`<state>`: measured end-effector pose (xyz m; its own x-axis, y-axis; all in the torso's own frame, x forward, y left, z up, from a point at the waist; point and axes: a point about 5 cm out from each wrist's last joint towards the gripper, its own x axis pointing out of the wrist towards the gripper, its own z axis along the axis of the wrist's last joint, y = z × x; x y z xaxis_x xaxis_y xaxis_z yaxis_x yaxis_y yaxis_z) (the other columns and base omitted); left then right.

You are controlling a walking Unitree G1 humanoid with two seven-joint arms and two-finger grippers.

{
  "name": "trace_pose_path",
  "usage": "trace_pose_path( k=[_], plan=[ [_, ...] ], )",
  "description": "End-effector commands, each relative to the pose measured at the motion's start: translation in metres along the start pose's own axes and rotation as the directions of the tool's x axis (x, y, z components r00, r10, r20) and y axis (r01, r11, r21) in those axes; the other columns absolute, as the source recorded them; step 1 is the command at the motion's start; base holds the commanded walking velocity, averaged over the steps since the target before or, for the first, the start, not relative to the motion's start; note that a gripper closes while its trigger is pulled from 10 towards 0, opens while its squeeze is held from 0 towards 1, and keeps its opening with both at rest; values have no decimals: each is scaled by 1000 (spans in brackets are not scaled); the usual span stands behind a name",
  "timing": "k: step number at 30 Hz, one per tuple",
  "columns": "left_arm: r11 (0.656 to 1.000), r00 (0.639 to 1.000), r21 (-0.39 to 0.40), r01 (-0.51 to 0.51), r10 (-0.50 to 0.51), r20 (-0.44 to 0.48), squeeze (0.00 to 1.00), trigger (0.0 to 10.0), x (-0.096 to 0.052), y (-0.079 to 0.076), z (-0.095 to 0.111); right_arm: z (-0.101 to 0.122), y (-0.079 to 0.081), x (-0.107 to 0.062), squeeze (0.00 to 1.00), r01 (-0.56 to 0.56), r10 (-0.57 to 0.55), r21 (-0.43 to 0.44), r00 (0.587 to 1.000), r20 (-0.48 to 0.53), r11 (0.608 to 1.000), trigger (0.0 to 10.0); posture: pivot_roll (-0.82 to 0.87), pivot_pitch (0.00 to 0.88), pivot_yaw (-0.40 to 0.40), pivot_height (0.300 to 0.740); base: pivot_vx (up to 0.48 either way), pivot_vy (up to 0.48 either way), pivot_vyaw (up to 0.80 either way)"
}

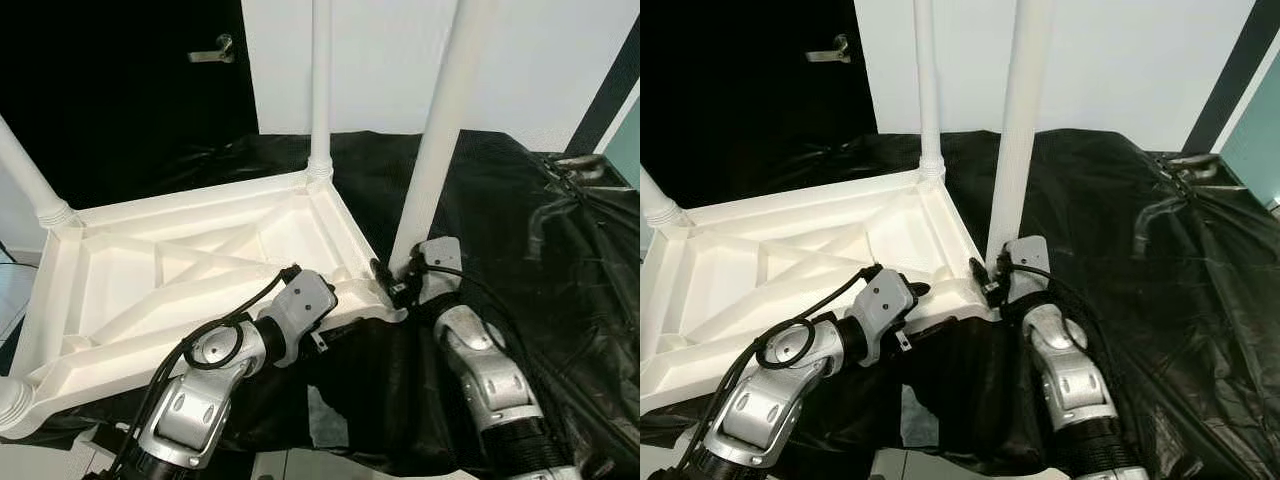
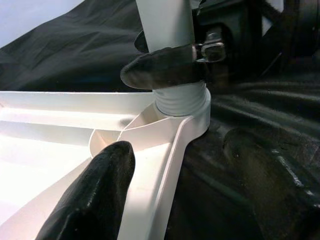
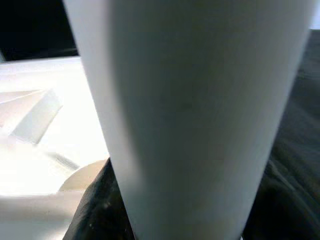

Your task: Building children table

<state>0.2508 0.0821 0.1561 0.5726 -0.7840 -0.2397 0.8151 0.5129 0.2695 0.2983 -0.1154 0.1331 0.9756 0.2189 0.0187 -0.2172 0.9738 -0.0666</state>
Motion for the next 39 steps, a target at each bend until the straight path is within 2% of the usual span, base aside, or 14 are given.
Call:
trace_pose_path(
  k=[1, 5, 11, 12, 13, 14, 23, 25, 26, 28, 29, 32, 35, 39],
  plan=[
    [1000, 1000, 4, -5, 5, 1, 0, 10000, 0, -1, 0, -8, 1, -3, 0, 103, -102, 26, 993, -51, 994, 10000, 62, 0, -1, 740, 0, 0, 0],
    [1000, 1000, 7, -8, 8, -1, 0, 10000, 0, -1, 0, 3, 19, -4, 0, 71, -72, 78, 997, -1, 994, 10000, 60, 0, -1, 740, 0, 0, 0],
    [1000, 1000, 12, -17, 17, -2, 0, 10000, 0, 1, 1, 6, 17, -6, 0, 93, -93, 63, 996, -8, 994, 10000, 65, 0, -6, 740, 0, 0, 0],
    [1000, 1000, 13, -23, 23, -3, 0, 10000, 0, 2, 1, 7, 17, -6, 86, 95, -95, 63, 995, -5, 994, 10000, 65, 0, -6, 740, 0, 0, 0],
    [1000, 1000, 13, -23, 23, -3, 0, 10000, 0, 2, 1, 7, 17, -6, 86, 95, -95, 63, 995, -5, 994, 10000, 65, 0, -6, 740, 0, 0, 0],
    [1000, 1000, 11, -29, 29, -1, 0, 10000, 0, 3, 1, 10, 16, -5, 1000, 82, -83, 58, 996, 11, 995, 10000, 70, 0, -11, 740, 0, 0, 0],
    [999, 999, 17, -42, 42, 3, 0, 10000, 0, 6, 2, 19, 4, -7, 1000, -37, 33, 66, 997, 71, 997, 10000, 74, 0, -17, 740, 0, 0, 0],
    [999, 999, 18, -47, 46, 10, 0, 10000, -1, 7, 3, 21, -4, -8, 1000, -129, 125, 48, 989, 84, 990, 10000, 73, 0, -18, 740, 0, 0, 0],
    [999, 999, 19, -46, 46, 13, 0, 10000, -1, 8, 3, 22, -7, -8, 890, -178, 175, 28, 981, 86, 984, 10000, 72, 0, -18, 740, 0, 0, 0],
    [999, 999, 20, -45, 45, 14, 0, 10000, 0, 7, 3, 22, -12, -7, 890, -220, 219, 8, 972, 83, 975, 10000, 72, 0, -18, 740, 0, 0, 0],
    [999, 999, 21, -44, 44, 15, 0, 10000, 0, 7, 3, 21, -14, -6, 0, -233, 234, -23, 969, 79, 972, 10000, 71, 0, -18, 740, 0, 0, 0],
    [999, 999, 21, -43, 43, 15, 0, 10000, -1, 8, 3, 19, -16, -5, 0, -252, 254, -35, 965, 69, 967, 10000, 71, 0, -18, 740, 0, 0, 0],
    [999, 999, 22, -43, 43, 18, 0, 10000, 0, 8, 3, 12, -22, 2, 0, -372, 374, -54, 927, 39, 927, 10000, 71, 0, -16, 740, 0, 0, 0],
    [999, 999, 23, -39, 39, 23, 0, 10000, 1, 7, 4, 11, -24, 4, 0, -392, 395, -61, 918, 34, 918, 10000, 76, 0, -18, 740, 0, 0, 0]
  ],
)
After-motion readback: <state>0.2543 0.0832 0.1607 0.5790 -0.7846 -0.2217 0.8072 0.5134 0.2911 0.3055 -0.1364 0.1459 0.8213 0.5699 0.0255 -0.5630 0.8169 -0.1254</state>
